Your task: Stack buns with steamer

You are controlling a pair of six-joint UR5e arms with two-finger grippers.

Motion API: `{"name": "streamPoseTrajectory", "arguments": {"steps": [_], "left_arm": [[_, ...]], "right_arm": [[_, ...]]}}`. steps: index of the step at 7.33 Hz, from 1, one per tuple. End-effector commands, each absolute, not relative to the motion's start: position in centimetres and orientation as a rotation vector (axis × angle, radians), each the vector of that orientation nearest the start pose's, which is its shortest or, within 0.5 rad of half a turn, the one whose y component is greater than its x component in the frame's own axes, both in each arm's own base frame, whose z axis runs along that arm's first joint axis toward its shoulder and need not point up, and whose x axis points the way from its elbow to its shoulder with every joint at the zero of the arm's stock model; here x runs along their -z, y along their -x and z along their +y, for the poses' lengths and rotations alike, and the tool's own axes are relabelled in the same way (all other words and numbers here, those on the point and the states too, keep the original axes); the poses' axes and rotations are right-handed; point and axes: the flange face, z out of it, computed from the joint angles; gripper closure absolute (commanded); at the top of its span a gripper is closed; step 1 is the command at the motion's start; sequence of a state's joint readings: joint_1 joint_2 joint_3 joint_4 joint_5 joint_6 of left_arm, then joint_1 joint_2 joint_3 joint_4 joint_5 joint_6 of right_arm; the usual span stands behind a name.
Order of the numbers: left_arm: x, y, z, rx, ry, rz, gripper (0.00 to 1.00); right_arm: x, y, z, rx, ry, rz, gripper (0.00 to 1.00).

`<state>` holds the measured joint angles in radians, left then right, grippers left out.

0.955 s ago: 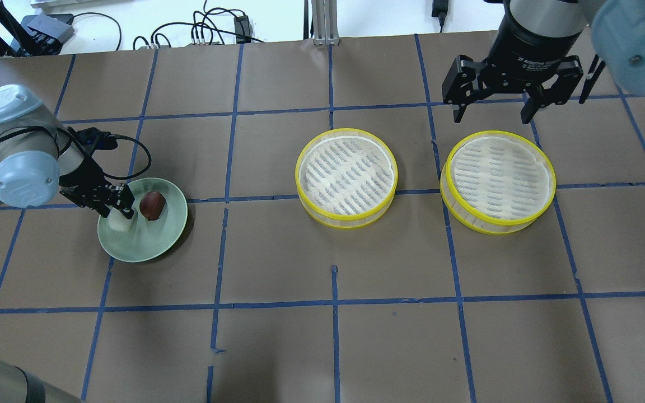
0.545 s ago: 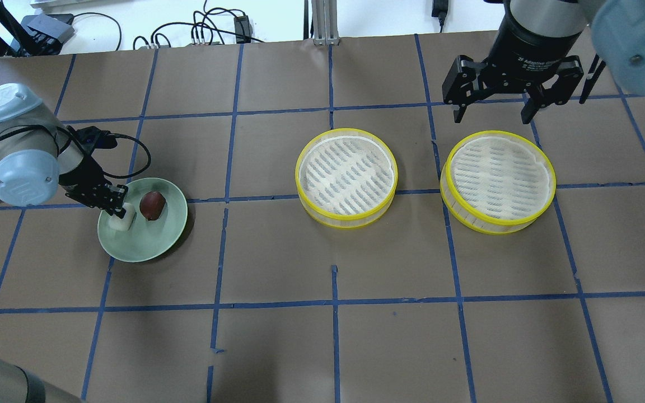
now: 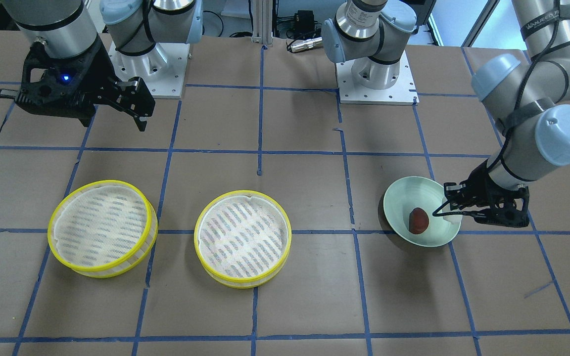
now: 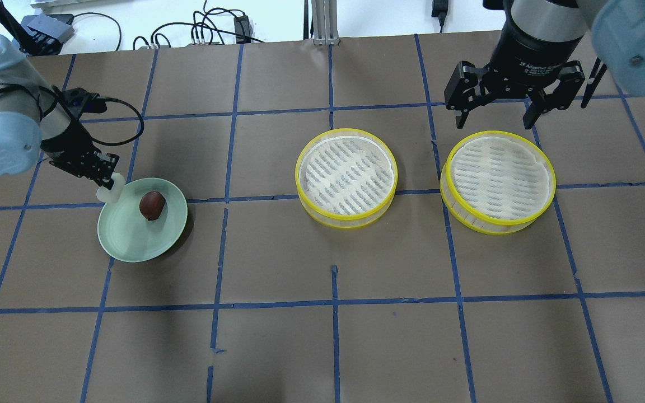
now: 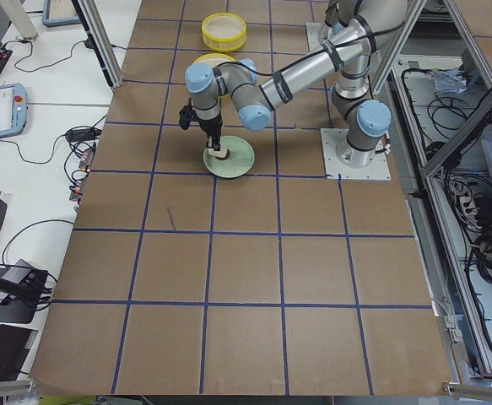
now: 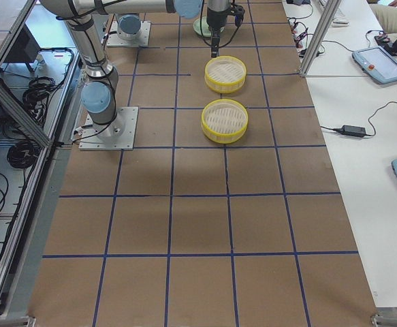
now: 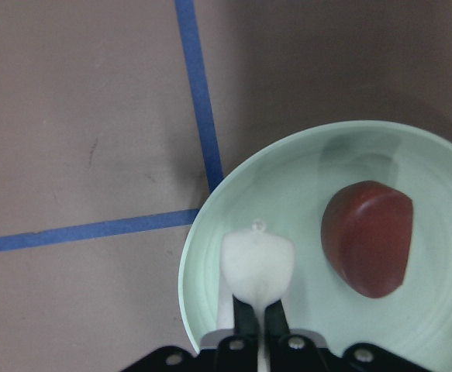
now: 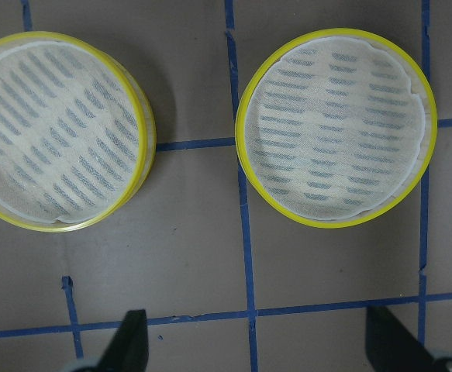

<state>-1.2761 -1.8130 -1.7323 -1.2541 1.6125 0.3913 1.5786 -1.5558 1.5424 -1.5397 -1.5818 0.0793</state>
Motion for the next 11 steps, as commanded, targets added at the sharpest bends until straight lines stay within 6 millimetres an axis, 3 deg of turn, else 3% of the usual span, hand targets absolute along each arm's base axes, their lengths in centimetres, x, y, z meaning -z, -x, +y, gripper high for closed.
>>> {"name": "streamPoseTrajectory", "arguments": {"steps": [1, 2, 3, 5, 6, 8, 9, 10, 11], "left_arm": [[-37.6, 11.1, -57.6, -0.054, 0.047, 3.198, 0.94], [-36.7, 18.1, -56.9, -0.093, 0.255, 3.314, 0.94], [-36.5, 24.9, -56.8, 0.014, 0.317, 3.368, 0.93], [-32.2, 32.6, -56.0, 0.024, 0.368, 3.379, 0.93], [-30.5, 34.2, -55.8, 0.005, 0.351, 3.376, 0.91], [-27.1, 36.2, -56.1, 0.013, 0.308, 3.383, 0.73], [-26.8, 36.9, -55.8, 0.010, 0.288, 3.381, 0.59], [-26.8, 36.9, -55.8, 0.011, 0.285, 3.378, 0.32], [-26.5, 36.9, -55.6, 0.000, 0.284, 3.377, 0.26]], "right_arm": [[-47.0, -9.6, -50.1, -0.083, -0.178, 3.164, 0.00], [-44.4, -6.8, -50.2, -0.140, -0.192, 3.155, 0.00], [-41.6, -3.1, -50.9, -0.055, -0.210, 3.204, 0.00], [-35.7, 3.8, -52.1, -0.037, -0.197, 3.205, 0.00], [-32.7, 6.3, -53.7, -0.011, -0.176, 3.205, 0.00], [-30.1, 7.4, -55.3, 0.036, -0.113, 3.206, 0.00], [-30.4, 8.5, -55.6, 0.132, -0.149, 3.128, 0.00], [-29.5, 9.6, -55.0, 0.121, -0.085, 3.095, 0.00], [-28.5, 9.3, -54.6, 0.102, -0.057, 3.083, 0.00]]}}
